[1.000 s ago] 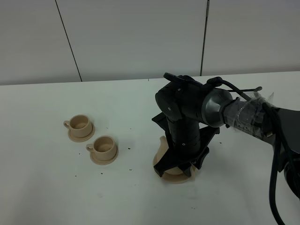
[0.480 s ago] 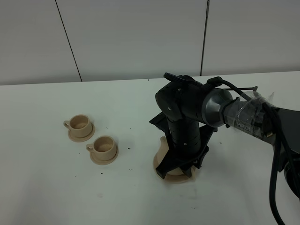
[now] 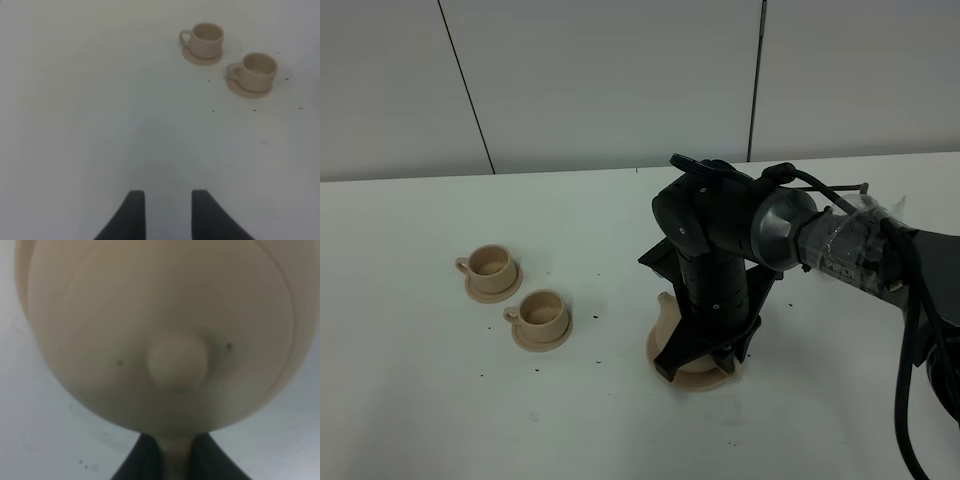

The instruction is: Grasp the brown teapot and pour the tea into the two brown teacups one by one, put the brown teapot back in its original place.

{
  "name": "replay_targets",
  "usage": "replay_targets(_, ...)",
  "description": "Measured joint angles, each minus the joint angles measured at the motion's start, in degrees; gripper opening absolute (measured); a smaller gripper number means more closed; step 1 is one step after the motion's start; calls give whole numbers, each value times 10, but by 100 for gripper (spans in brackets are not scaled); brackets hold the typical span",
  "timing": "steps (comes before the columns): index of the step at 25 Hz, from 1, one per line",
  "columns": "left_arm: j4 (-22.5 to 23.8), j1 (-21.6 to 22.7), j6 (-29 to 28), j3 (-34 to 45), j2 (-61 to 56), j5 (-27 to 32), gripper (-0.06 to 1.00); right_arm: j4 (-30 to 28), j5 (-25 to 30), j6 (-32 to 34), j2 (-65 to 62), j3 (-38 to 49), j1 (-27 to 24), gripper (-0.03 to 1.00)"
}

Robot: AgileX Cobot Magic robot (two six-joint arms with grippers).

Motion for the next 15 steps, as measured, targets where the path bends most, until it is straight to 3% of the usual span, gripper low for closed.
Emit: replay_targets(15, 0, 0, 0, 0, 0, 0, 30, 6, -1, -3, -4, 0, 0, 9)
